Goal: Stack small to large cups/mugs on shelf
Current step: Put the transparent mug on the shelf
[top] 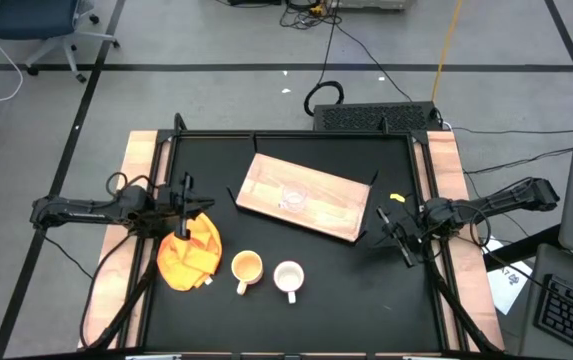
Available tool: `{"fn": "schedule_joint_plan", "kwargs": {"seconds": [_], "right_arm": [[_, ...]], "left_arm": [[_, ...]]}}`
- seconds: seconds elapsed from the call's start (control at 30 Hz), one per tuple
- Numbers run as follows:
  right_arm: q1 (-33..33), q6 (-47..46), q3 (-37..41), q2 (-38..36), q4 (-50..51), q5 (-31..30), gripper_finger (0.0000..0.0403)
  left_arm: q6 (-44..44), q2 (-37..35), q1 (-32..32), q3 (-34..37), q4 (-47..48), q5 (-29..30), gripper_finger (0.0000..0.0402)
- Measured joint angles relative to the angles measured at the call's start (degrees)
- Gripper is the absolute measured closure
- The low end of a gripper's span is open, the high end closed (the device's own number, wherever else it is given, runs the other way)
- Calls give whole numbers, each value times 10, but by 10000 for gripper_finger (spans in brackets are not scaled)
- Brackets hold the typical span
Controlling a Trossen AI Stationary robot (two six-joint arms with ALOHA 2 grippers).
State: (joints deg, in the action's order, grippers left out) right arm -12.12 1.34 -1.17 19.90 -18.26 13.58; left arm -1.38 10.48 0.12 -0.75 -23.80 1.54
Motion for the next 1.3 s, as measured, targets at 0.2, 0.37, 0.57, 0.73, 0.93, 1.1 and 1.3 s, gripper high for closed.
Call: {"fn": "schedule_joint_plan", "kwargs": {"seconds": [0.2, 0.37, 0.57, 0.73, 0.93, 1.1, 1.3], "right_arm": [[0, 0, 0, 0, 0, 0, 403], [0, 6, 0, 0, 0, 0, 403], [0, 15, 0, 0, -3, 0, 403], [0, 24, 0, 0, -3, 0, 403], [0, 24, 0, 0, -3, 0, 403], [0, 24, 0, 0, -3, 0, 403], [0, 24, 0, 0, -2, 0, 403]], "left_arm": [[34, 0, 0, 0, -5, 2, 371], [22, 0, 1, -12, -19, 8, 369], [19, 35, 2, -102, 110, 8, 320], [10, 106, 7, -170, 121, 32, 245], [12, 220, 37, -242, 122, 23, 182], [20, 326, 83, -303, 127, -54, 166], [24, 447, 132, -395, 145, -183, 165]]}}
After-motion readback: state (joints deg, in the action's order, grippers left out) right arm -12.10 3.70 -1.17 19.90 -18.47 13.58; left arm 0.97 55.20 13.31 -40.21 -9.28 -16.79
